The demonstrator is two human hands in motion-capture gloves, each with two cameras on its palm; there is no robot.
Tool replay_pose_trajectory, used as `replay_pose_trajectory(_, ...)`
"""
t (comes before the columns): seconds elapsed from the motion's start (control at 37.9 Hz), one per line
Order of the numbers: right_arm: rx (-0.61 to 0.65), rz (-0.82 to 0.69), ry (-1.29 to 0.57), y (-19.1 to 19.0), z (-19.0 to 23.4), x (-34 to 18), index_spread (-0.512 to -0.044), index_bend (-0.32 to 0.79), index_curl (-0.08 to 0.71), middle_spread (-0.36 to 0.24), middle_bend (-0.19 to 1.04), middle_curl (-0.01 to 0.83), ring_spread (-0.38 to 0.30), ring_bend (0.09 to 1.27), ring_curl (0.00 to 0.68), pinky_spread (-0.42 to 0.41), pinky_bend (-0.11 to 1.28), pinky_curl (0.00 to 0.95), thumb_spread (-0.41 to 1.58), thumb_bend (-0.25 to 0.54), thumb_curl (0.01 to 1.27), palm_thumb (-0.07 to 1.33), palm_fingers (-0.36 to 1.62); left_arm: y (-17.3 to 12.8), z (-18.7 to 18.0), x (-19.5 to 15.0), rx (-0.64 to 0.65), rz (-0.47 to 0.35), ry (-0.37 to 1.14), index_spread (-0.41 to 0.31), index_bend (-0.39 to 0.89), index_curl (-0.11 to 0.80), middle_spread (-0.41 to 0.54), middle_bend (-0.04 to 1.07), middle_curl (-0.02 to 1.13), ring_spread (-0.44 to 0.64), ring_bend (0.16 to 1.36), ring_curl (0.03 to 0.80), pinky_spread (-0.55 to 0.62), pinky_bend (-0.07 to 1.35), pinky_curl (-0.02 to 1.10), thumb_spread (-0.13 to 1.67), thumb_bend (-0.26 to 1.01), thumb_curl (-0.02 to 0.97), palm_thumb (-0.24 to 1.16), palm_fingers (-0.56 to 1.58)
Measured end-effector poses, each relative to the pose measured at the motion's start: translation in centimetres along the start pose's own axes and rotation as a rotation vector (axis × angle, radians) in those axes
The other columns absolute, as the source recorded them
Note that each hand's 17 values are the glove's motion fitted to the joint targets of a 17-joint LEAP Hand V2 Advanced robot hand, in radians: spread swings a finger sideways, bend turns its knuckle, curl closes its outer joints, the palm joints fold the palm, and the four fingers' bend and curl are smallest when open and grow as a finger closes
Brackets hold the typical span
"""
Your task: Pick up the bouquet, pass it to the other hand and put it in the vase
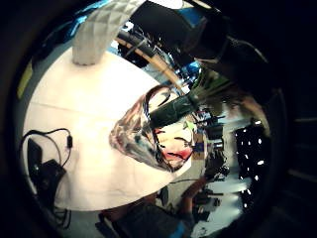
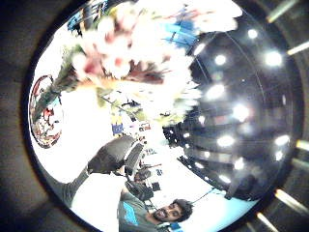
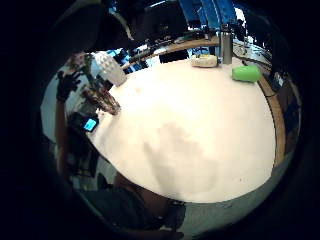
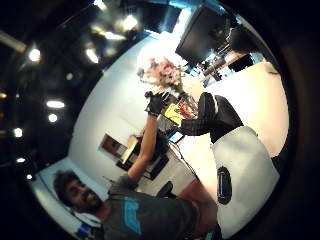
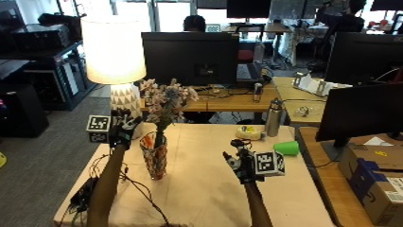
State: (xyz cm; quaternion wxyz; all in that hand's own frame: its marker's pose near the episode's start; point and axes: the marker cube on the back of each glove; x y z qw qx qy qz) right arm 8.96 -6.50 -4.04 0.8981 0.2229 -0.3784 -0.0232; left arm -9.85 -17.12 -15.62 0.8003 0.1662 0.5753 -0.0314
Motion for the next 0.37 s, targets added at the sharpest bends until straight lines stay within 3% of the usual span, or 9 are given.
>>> replay_pose_trajectory(0.08,0.002,-0.008,-0.004,0.1,-0.1,-0.4,-0.289,0.15,0.373,-0.071,0.19,0.42,0.015,0.25,0.364,0.323,0.24,0.345,1.07,-0.02,0.57,0.82,0.79,0.7,-1.3,0.9,0.033,0.049,0.012,0.054,0.06,0.337,0.185,0.15,0.35,0.15,0.67,0.374,0.25,0.67,0.43,0.83,-0.07,0.398,0.35,0.2)
replay_pose_trajectory(0.37,0.014,-0.044,-0.017,0.1,0.2,-2.4,-0.293,0.15,0.369,-0.071,0.19,0.417,0.015,0.25,0.369,0.322,0.22,0.349,1.07,-0.018,0.55,0.83,0.8,4.9,-4.4,4.8,0.072,0.144,0.051,0.05,0.12,0.297,0.217,0.19,0.33,0.22,0.69,0.352,0.35,0.66,0.4,0.82,-0.04,0.363,0.3,0.23)
